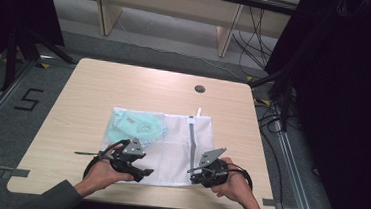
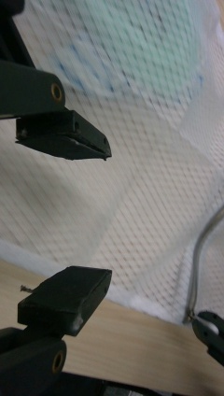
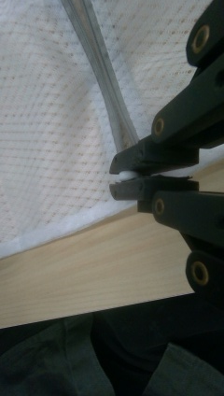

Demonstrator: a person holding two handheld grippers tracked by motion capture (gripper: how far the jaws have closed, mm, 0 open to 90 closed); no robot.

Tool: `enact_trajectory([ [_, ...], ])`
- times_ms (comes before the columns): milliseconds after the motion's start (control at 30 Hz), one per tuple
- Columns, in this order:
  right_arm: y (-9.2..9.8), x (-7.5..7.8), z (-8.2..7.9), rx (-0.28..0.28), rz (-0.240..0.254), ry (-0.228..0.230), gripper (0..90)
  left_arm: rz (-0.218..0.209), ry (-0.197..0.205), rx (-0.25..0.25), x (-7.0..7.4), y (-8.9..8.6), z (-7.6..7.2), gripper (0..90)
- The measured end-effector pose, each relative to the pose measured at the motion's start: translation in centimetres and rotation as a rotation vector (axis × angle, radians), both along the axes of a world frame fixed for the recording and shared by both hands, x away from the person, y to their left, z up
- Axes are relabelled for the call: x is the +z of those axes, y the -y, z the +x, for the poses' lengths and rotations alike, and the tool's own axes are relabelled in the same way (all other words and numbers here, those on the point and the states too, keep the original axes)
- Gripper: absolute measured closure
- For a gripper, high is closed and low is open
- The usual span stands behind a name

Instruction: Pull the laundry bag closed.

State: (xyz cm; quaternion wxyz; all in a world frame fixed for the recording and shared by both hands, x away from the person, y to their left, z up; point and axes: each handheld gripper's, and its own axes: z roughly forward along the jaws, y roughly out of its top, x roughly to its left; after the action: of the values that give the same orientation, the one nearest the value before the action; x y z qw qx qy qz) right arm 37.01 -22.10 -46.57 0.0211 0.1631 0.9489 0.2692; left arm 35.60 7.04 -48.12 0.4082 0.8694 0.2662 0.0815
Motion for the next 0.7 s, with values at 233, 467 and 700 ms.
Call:
enact_trajectory([
  [233, 0.0, 0.3, 0.2, -0.013, 0.018, 0.000, 86.4, -0.058, -0.022, -0.060, -0.7, 3.6, -0.9, 36.7],
  [467, 0.0, 0.5, 0.2, -0.018, 0.023, 0.001, 86.4, -0.041, -0.026, -0.091, -1.3, 5.0, -1.2, 37.1],
  [700, 0.0, 0.7, 0.2, -0.025, 0.029, -0.004, 86.4, -0.060, -0.016, -0.129, -1.7, 6.2, -1.4, 38.2],
])
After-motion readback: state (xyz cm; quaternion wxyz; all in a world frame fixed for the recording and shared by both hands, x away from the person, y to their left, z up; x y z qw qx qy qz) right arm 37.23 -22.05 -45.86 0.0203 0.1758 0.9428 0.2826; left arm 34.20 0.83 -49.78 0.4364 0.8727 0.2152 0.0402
